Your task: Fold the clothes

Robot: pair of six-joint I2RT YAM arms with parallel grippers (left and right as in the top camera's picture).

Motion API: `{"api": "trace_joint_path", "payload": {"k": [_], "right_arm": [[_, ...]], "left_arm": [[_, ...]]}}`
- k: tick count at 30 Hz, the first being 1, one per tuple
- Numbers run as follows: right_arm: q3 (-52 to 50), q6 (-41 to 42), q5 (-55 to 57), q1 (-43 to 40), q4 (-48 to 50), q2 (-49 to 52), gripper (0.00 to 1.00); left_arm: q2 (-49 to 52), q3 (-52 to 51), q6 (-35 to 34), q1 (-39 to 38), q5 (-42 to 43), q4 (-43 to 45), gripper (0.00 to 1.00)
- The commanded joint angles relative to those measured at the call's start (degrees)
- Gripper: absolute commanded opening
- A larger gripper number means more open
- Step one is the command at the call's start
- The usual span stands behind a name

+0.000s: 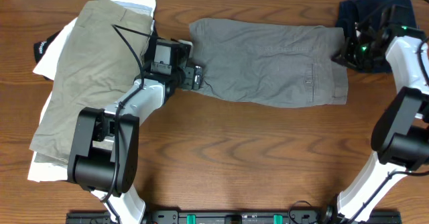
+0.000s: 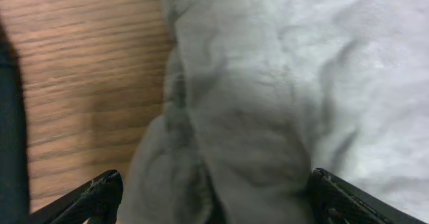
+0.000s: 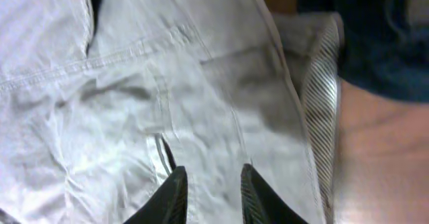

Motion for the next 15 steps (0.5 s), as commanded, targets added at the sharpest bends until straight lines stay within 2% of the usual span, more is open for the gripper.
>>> {"api": "trace_joint_path", "payload": {"k": [1, 9, 13, 15], "right_arm": [[-0.8, -2.3, 1.1, -1.4, -1.9, -1.0, 0.27], [-5.1, -7.0, -3.8, -3.6, -4.5, -1.0, 0.33], [-9.1, -6.9, -5.0, -4.3, -1.4, -1.0, 0.35], [-11.0, -6.9, -5.1, -4.4, 0.5, -1.0, 0.38]], "left_arm": [[-0.4, 5.1, 2.4, 0.2, 4.8, -1.9, 0.89], [-0.3, 8.6, 2.4, 0.3, 4.9, -1.3, 0.88], [0.7, 8.5, 2.4, 0.3, 4.9, -0.7, 0.81], [1.6, 8.5, 2.4, 0.3, 4.9, -0.5, 0.72]]}}
